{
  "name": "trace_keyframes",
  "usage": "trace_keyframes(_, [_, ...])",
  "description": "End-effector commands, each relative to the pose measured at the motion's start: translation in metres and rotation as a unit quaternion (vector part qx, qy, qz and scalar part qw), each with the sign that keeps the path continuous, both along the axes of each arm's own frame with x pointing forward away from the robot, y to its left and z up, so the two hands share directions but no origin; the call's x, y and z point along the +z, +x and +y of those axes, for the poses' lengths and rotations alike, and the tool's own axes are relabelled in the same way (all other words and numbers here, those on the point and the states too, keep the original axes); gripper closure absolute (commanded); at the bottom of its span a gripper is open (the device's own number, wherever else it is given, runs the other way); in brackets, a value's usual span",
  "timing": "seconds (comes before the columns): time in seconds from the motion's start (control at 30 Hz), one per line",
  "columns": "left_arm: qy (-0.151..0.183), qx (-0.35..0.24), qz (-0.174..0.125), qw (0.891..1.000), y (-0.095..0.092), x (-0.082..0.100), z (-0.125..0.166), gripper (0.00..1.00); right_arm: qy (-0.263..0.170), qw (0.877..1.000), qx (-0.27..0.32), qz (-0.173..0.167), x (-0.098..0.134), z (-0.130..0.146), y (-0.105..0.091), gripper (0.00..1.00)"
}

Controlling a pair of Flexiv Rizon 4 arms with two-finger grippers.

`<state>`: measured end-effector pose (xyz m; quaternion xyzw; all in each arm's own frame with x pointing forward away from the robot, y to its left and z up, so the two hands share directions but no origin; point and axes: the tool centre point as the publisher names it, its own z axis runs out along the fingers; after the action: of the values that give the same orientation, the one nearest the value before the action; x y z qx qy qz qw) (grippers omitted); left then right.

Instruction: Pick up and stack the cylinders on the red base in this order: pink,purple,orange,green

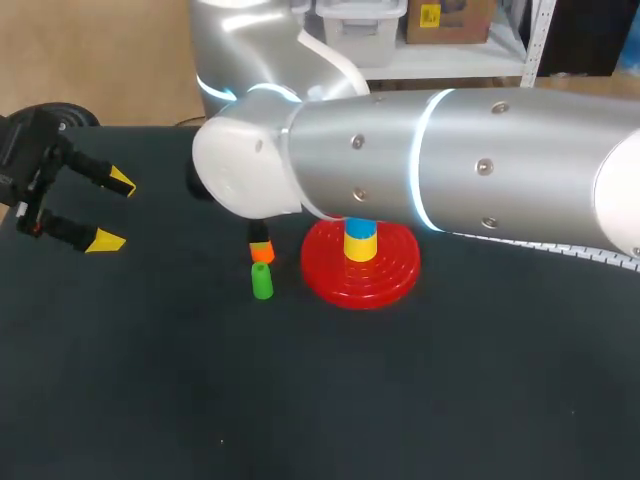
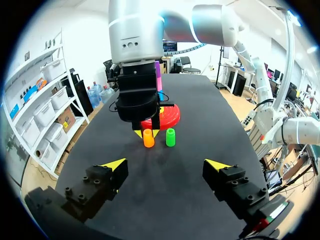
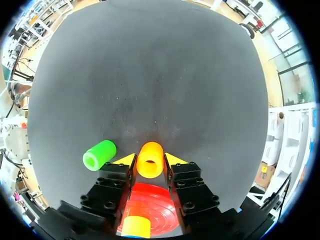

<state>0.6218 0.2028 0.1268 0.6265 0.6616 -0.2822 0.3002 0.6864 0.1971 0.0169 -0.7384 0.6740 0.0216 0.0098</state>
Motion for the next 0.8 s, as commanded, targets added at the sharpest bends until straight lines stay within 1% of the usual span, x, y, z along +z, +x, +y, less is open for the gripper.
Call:
trace_keyframes(0.03, [-0.001,0.0,-0.002,1.0,0.0,-0.001,0.001,0.0,0.002,1.0,0.0,0.002,0.0,0.001,0.001,1.0])
trace_keyframes(0.2, [-0.001,0.0,-0.002,1.0,0.0,-0.001,0.001,0.0,0.004,1.0,-0.003,0.0,0.007,0.0,0.001,1.0])
trace_keyframes(0.3, [-0.001,0.0,-0.002,1.0,0.0,-0.001,0.001,0.0,0.006,1.0,-0.009,-0.004,0.016,-0.003,0.001,1.0])
trace_keyframes(0.37, [-0.001,0.0,-0.002,1.0,0.0,-0.001,0.001,0.0,0.015,1.0,-0.015,-0.002,0.024,-0.005,0.001,1.0])
trace_keyframes(0.43, [-0.001,0.0,-0.002,1.0,0.0,-0.001,0.001,0.0,0.013,1.0,-0.02,-0.002,0.034,-0.007,0.002,1.0])
trace_keyframes(0.53, [-0.001,0.0,-0.002,1.0,0.0,-0.001,0.001,0.0,0.016,0.999,-0.027,-0.01,0.054,-0.011,0.002,1.0])
trace_keyframes(0.6, [-0.001,0.0,-0.002,1.0,0.0,-0.001,0.001,0.0,0.026,0.999,-0.031,-0.019,0.073,-0.013,0.001,1.0])
trace_keyframes(0.67, [-0.001,0.0,-0.002,1.0,0.0,-0.001,0.001,0.0,0.018,0.999,-0.037,-0.03,0.089,-0.016,0.002,1.0])
trace_keyframes(0.8, [-0.001,0.0,-0.002,1.0,0.0,-0.001,0.001,0.0,0.025,0.998,-0.044,-0.029,0.129,-0.022,0.006,1.0])
